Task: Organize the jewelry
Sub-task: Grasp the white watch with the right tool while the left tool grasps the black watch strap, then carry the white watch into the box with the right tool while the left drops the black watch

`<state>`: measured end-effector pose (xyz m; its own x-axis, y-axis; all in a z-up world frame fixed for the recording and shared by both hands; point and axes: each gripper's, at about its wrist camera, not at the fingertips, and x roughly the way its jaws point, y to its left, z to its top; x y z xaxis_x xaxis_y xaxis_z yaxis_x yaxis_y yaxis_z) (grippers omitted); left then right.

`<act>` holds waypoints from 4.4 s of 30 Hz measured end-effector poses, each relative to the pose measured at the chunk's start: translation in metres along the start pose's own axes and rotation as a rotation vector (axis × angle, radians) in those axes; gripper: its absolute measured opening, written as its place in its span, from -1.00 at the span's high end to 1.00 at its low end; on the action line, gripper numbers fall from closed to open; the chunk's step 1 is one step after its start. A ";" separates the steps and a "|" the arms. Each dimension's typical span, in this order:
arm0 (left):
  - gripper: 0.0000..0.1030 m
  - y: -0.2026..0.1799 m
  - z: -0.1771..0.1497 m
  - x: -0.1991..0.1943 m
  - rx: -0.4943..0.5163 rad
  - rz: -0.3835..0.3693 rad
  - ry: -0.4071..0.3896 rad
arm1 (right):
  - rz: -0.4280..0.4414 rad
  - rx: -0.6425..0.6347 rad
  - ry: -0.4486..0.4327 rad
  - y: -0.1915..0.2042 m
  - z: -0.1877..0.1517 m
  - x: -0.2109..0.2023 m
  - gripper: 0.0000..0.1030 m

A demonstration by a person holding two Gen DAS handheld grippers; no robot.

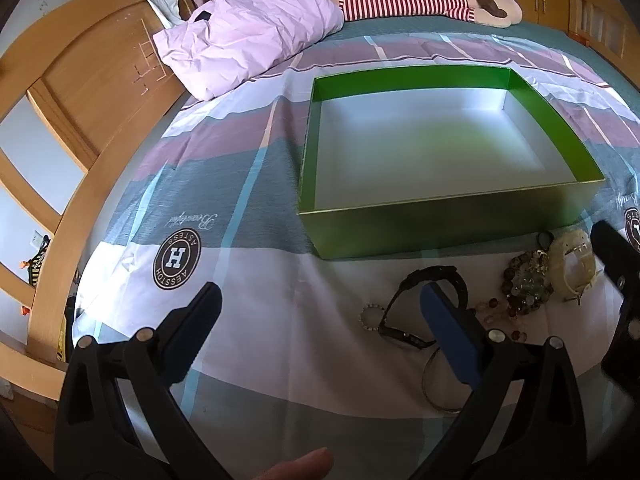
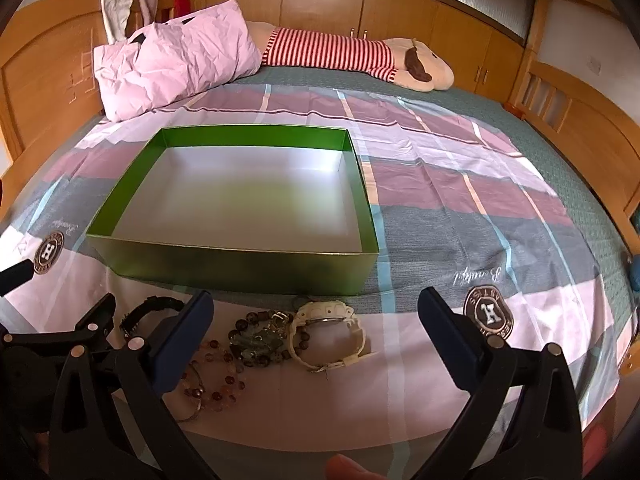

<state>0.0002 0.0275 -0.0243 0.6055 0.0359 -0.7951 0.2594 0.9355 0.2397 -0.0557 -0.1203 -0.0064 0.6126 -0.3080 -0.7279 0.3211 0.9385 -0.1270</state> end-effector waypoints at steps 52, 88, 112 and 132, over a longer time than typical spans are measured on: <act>0.90 -0.023 0.007 0.065 0.028 -0.319 0.236 | 0.121 -0.014 0.326 -0.033 -0.026 0.076 0.54; 0.89 -0.018 0.010 0.021 0.076 -0.355 0.106 | 0.056 0.004 0.240 -0.047 -0.015 0.068 0.16; 0.83 -0.013 0.015 0.018 0.061 -0.396 0.091 | 0.313 -0.116 0.324 -0.033 -0.015 0.050 0.91; 0.83 0.037 0.076 0.047 -0.172 -0.488 -0.017 | 0.403 0.203 0.123 -0.054 0.052 0.092 0.91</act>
<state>0.0954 0.0372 -0.0108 0.4571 -0.4238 -0.7820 0.3878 0.8862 -0.2536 0.0212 -0.2075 -0.0314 0.6309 0.1069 -0.7685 0.2176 0.9264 0.3074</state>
